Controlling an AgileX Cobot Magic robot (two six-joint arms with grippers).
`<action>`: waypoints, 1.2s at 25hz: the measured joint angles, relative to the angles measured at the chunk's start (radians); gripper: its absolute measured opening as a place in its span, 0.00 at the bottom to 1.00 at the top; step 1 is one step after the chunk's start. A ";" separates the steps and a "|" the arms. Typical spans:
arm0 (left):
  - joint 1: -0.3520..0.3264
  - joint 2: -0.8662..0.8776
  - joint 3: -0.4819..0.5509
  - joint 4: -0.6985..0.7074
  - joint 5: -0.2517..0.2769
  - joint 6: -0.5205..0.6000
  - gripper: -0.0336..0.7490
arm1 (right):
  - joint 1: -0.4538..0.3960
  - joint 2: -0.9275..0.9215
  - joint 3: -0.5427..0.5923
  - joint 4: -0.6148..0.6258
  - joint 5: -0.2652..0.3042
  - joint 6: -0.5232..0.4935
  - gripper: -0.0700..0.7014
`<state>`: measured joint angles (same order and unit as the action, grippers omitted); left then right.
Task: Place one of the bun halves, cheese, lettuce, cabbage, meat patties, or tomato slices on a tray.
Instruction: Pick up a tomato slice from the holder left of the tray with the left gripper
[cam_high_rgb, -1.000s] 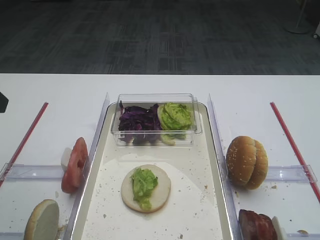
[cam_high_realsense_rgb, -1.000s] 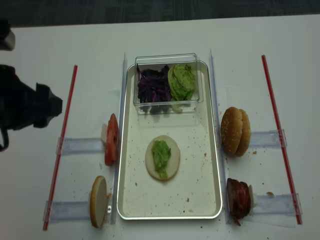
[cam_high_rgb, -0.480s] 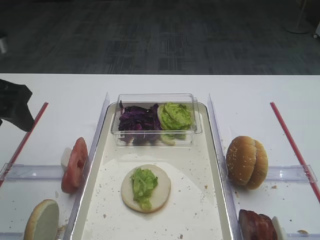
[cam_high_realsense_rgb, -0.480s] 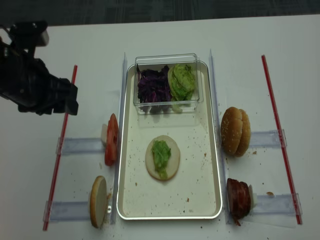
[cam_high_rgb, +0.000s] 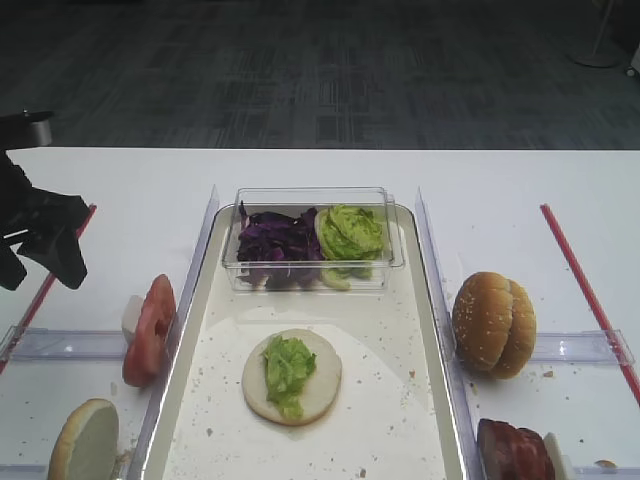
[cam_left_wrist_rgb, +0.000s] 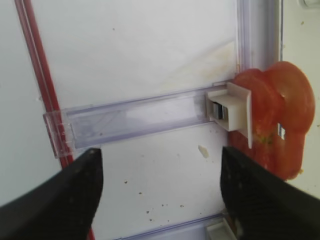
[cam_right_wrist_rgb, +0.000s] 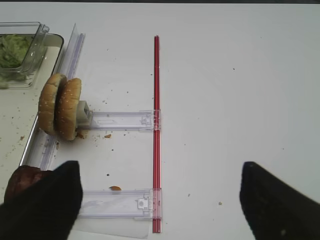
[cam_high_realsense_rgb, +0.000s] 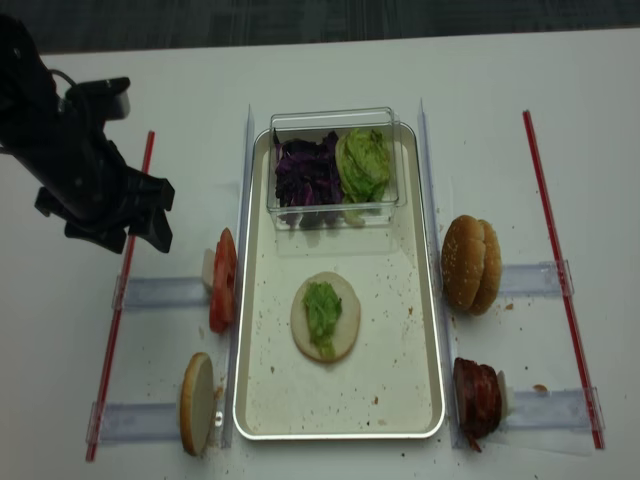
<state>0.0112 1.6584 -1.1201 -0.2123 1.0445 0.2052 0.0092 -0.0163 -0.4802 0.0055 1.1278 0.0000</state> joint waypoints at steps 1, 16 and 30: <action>0.000 0.003 0.000 0.000 -0.005 0.000 0.63 | 0.000 0.000 0.000 0.000 0.000 0.000 0.93; -0.009 0.004 -0.004 0.032 0.002 -0.052 0.63 | 0.000 0.000 0.000 0.000 0.000 0.000 0.75; -0.225 0.004 -0.068 0.076 0.046 -0.223 0.63 | 0.000 0.000 0.000 0.000 0.000 0.005 0.66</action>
<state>-0.2134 1.6621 -1.1879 -0.1366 1.0907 -0.0178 0.0092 -0.0163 -0.4802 0.0055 1.1278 0.0053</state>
